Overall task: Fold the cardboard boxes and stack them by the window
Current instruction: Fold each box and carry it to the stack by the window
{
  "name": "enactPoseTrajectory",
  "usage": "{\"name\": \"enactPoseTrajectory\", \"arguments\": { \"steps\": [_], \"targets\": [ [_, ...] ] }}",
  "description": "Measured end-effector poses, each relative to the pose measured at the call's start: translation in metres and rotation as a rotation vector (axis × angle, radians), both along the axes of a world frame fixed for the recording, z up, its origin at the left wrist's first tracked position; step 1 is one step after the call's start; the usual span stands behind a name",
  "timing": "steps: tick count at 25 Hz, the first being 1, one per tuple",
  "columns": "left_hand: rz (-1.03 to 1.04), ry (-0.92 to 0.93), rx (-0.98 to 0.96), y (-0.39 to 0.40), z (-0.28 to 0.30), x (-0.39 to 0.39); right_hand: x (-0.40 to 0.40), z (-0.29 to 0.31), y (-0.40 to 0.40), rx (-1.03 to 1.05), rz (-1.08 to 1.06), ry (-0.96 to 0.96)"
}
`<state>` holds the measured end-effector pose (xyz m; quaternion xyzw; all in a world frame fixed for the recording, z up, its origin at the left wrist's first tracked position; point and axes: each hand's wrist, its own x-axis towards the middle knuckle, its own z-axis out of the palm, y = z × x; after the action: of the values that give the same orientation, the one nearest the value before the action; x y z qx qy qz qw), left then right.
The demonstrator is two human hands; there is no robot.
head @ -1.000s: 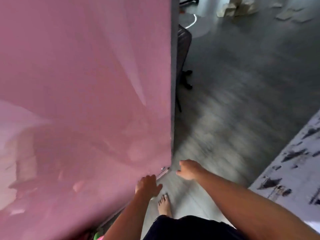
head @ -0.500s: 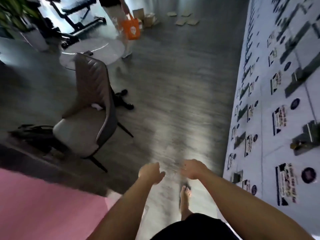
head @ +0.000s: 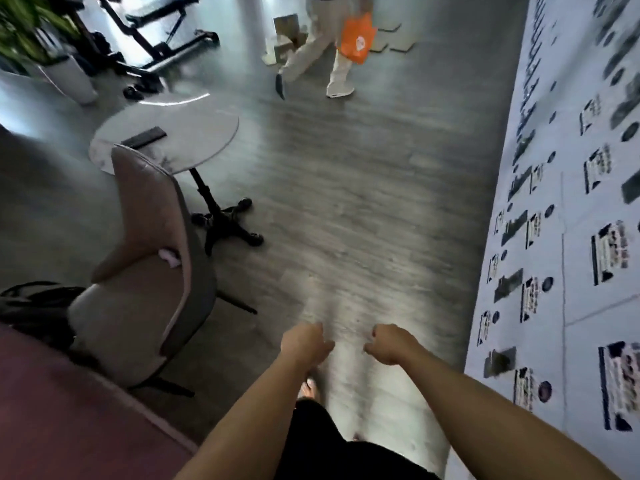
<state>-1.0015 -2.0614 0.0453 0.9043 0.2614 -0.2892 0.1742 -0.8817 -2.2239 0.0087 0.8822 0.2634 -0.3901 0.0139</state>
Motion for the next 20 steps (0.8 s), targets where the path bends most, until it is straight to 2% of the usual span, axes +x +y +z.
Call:
{"name": "enactPoseTrajectory", "arguments": {
  "steps": [5, 13, 20],
  "targets": [
    [-0.049, 0.042, -0.014, 0.074, -0.017, 0.104, 0.099, -0.013, 0.074, -0.034, -0.009, -0.001],
    [-0.036, 0.037, -0.04, 0.23, -0.007, 0.299, 0.269, 0.019, 0.225, 0.098, -0.19, -0.024],
    [-0.143, 0.024, -0.058, 0.278, -0.006, 0.483, 0.417, 0.002, 0.266, -0.037, -0.204, 0.026]
  ]
}}
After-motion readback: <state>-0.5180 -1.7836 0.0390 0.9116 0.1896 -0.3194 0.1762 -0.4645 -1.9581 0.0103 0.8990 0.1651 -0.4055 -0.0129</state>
